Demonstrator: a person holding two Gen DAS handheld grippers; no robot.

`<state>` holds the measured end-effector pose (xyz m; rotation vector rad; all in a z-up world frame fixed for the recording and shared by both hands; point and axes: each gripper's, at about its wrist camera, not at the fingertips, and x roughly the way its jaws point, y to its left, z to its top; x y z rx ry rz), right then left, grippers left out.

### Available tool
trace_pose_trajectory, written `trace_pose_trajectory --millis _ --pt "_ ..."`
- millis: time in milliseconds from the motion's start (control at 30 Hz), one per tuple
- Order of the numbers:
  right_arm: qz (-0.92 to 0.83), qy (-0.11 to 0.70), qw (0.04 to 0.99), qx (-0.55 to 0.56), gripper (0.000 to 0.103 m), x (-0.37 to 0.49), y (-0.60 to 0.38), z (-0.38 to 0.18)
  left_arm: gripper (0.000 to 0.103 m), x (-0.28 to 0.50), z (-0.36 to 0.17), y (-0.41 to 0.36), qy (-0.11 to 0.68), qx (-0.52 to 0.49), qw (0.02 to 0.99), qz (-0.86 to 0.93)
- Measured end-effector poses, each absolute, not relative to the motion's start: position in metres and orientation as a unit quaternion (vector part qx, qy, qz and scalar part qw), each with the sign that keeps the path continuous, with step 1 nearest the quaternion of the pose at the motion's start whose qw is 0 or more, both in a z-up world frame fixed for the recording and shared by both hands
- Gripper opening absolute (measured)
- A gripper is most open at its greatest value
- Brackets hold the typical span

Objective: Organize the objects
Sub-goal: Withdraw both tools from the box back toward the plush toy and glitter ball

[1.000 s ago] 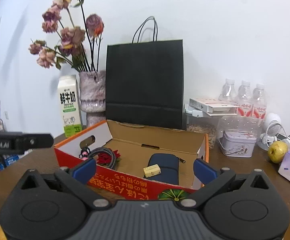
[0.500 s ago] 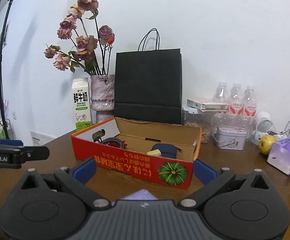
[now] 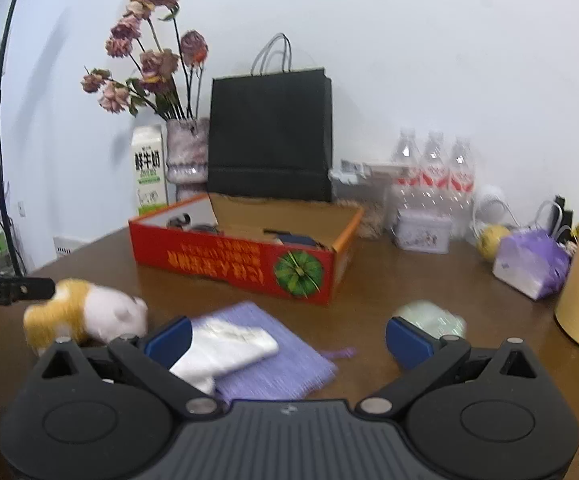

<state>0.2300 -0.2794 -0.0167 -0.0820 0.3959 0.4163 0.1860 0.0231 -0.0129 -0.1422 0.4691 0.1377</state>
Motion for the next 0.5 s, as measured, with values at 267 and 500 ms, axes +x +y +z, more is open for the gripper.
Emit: trace_pose_trajectory --millis 267,500 --pt "0.202 0.218 0.952 -0.067 0.103 0.220 -0.317 -0.031 0.103 0.167 -0.015 0.011 0.245 -0.059 0.965 0.075" --pt "0.213 0.232 0.945 -0.089 0.103 0.218 -0.340 -0.037 0.103 0.148 -0.020 -0.002 0.270 -0.062 0.957 0.089"
